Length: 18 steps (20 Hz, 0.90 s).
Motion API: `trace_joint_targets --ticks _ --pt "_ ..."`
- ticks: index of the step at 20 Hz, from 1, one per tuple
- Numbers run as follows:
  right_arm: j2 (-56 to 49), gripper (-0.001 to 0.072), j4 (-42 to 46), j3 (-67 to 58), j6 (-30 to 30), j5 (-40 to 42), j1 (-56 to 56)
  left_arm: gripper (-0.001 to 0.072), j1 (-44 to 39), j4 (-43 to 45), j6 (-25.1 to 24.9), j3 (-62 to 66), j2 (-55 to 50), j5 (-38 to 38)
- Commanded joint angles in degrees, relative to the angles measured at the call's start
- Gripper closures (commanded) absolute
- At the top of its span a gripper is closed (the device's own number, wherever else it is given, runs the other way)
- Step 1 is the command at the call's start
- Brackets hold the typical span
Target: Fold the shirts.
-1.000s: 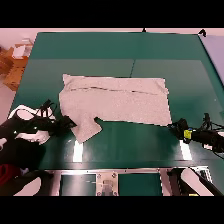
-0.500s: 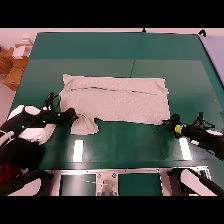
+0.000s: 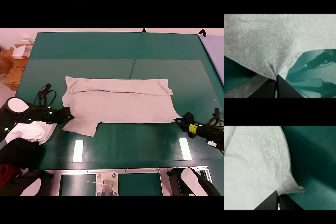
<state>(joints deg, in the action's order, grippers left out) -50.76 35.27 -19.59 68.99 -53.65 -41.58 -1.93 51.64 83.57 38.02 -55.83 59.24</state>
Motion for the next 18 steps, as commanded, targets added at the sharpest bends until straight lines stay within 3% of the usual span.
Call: trace_joint_targets --ticks 1,3,6,9,13,18 --pt "8.0 0.0700 7.4 -3.9 6.2 -6.3 -4.2 0.0688 0.0 3.2 4.7 0.6 6.3 7.4" --pt "9.4 0.0700 7.4 -7.2 7.9 -7.7 -4.1 0.0688 0.0 2.0 4.6 0.7 6.3 8.6" --pt "7.2 0.0700 4.6 -11.7 8.6 -8.0 -2.7 0.0688 0.0 1.6 3.2 4.3 5.4 2.6" --pt "1.7 0.0700 2.0 -16.1 8.6 -2.1 4.0 0.0688 0.0 1.5 0.5 14.2 -3.2 1.5" --pt "-12.0 0.0700 -0.8 -25.2 8.6 5.9 14.2 0.0688 0.0 2.0 -1.2 29.4 -19.3 1.2" --pt "-33.1 0.0699 -1.9 -38.9 8.7 10.3 21.3 0.0686 0.0 1.7 -2.3 44.4 -37.3 -0.6"
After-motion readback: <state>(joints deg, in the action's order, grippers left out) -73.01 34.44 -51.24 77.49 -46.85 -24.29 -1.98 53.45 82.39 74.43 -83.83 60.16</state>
